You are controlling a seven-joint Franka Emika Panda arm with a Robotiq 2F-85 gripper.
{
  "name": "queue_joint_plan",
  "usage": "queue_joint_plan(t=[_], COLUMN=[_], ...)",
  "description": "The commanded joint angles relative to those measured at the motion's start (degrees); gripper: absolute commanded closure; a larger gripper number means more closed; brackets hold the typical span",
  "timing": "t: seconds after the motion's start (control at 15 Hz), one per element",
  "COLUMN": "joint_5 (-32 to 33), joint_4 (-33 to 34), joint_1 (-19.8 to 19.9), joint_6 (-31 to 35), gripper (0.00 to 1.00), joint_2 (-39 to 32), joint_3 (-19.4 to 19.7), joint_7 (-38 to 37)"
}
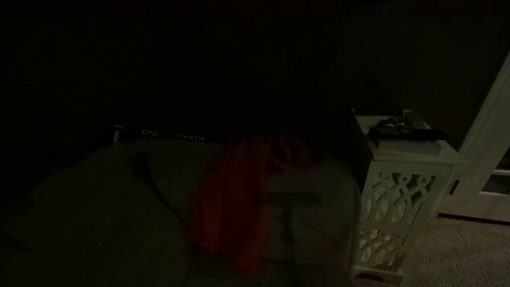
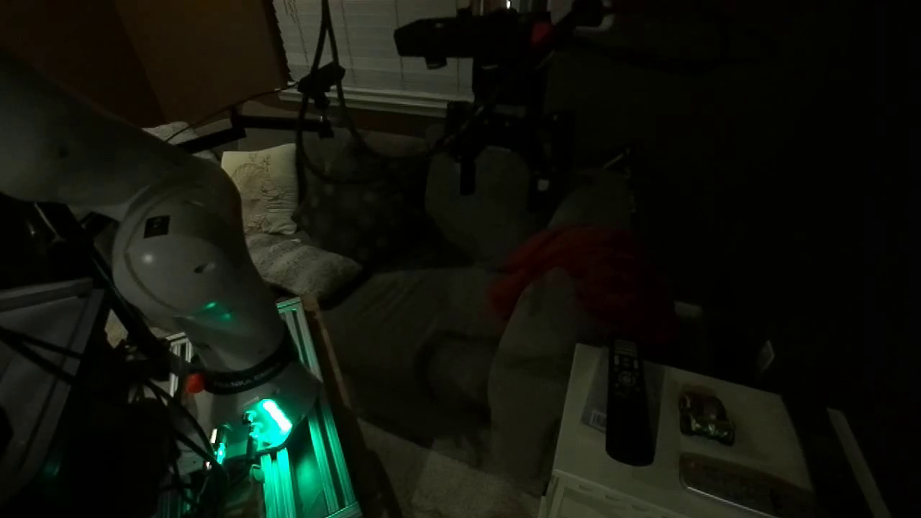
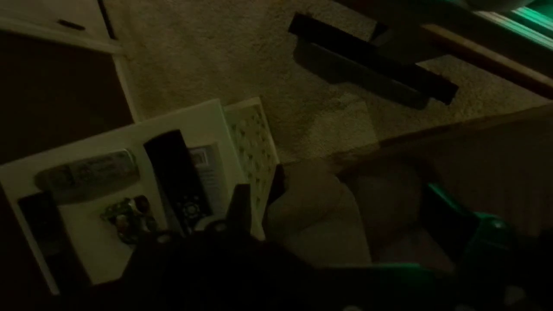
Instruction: Move the remote from the top of the cabinet to the middle shelf
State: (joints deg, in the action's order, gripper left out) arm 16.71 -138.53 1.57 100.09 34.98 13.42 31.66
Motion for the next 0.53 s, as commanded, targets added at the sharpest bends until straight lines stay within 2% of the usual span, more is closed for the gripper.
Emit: queue_joint_plan(t=[0.0,0.13,0.27,0.4,0.47], joint_5=[-5.6,-7.2,-7.6,-4.4,-2.2], joint_4=[-2.7,-3.6,-3.3,-2.4,-1.1], joint_1=[-3.8,-5.3,-5.3,-3.6,-2.4], joint_6=[6.2,9.7,12.0,15.3,15.1], gripper=[0.0,0.0,0.0,0.0,0.0], joint_2=[-4.2,-8.6,-14.1,-20.2,-22.8], joint_3=[3.2,3.7,2.6,-0.3,-2.3], joint_7=[7.7,12.9,15.4,11.2,6.5])
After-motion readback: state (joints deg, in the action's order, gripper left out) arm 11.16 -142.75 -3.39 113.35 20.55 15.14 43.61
